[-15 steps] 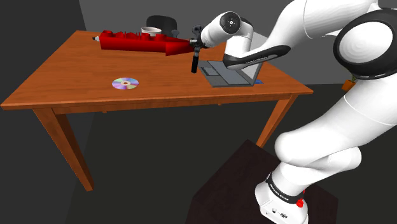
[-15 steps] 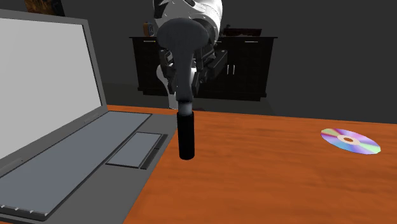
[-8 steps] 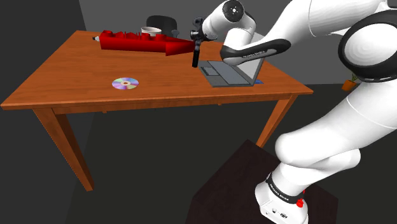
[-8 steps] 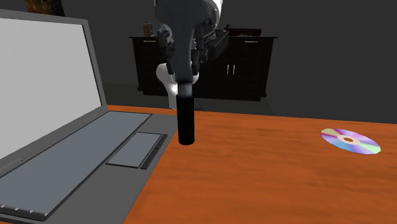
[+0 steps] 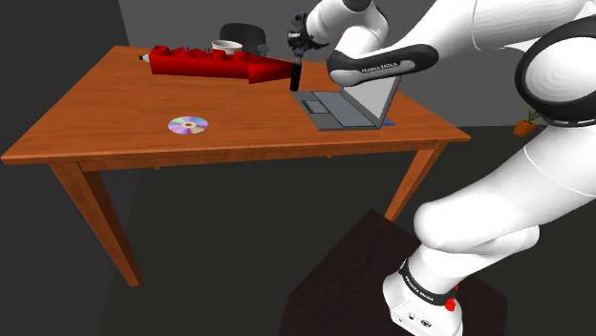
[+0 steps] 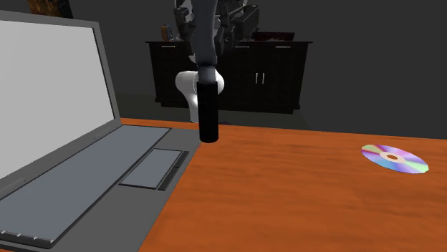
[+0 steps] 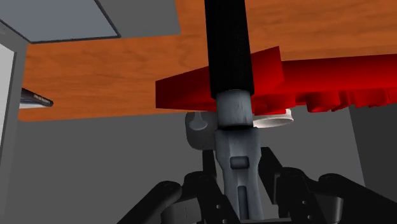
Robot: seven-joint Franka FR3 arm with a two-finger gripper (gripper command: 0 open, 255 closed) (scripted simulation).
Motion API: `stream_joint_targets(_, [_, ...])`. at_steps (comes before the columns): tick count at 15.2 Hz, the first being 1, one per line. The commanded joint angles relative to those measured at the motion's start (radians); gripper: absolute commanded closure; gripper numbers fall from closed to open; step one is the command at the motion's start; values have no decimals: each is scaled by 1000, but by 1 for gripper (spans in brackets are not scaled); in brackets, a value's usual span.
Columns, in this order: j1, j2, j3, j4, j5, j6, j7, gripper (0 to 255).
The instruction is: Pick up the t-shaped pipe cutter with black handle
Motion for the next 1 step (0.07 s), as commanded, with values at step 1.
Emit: stream_joint_targets(1, [6,-2,-5,5,18,-6,-18,255])
